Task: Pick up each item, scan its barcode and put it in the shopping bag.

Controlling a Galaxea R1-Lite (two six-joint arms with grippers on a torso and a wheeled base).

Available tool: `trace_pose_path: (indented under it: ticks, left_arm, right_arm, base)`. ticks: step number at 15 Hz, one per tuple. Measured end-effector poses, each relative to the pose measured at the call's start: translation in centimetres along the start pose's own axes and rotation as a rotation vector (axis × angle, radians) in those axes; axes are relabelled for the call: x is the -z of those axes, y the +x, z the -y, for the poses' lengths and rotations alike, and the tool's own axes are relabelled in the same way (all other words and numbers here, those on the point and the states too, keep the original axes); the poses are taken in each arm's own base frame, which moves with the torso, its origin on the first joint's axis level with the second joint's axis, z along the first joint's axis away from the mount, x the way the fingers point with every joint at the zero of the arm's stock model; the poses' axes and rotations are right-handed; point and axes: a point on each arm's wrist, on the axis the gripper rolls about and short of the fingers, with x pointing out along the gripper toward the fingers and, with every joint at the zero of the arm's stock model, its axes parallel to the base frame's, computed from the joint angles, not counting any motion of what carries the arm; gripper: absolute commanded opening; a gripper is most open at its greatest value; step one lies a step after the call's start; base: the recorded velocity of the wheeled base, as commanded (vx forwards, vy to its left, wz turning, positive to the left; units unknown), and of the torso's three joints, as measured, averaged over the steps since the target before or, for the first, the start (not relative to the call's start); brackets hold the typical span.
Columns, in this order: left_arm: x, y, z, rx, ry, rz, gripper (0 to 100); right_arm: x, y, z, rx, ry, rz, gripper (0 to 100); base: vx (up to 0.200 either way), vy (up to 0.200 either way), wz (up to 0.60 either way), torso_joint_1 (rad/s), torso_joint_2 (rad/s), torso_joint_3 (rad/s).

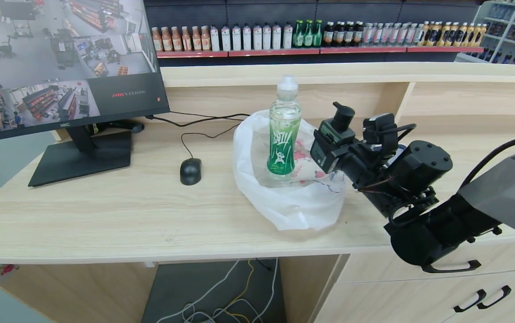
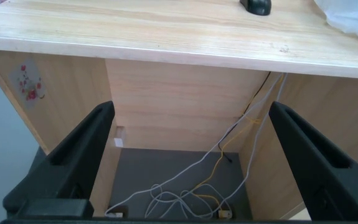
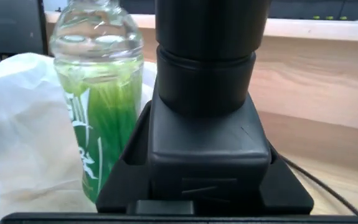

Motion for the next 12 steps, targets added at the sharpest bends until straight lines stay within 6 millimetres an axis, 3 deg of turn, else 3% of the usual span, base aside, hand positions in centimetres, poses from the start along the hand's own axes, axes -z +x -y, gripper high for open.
trace_pose_path:
  ticks: [7, 12]
  left_arm:
    - [0.0, 0.0, 0.0, 0.000, 0.000, 0.000, 100]
    - [0.0, 0.0, 0.0, 0.000, 0.000, 0.000, 100]
  right_arm:
    - [3.1, 0.1, -0.6, -0.011, 0.009, -0.070, 0]
    - [4.1, 0.0, -0.5, -0.001, 0.039, -0.098, 0]
  base:
    - [0.000, 0.000, 0.00, 0.000, 0.00, 0.000]
    - [0.000, 0.000, 0.00, 0.000, 0.00, 0.000]
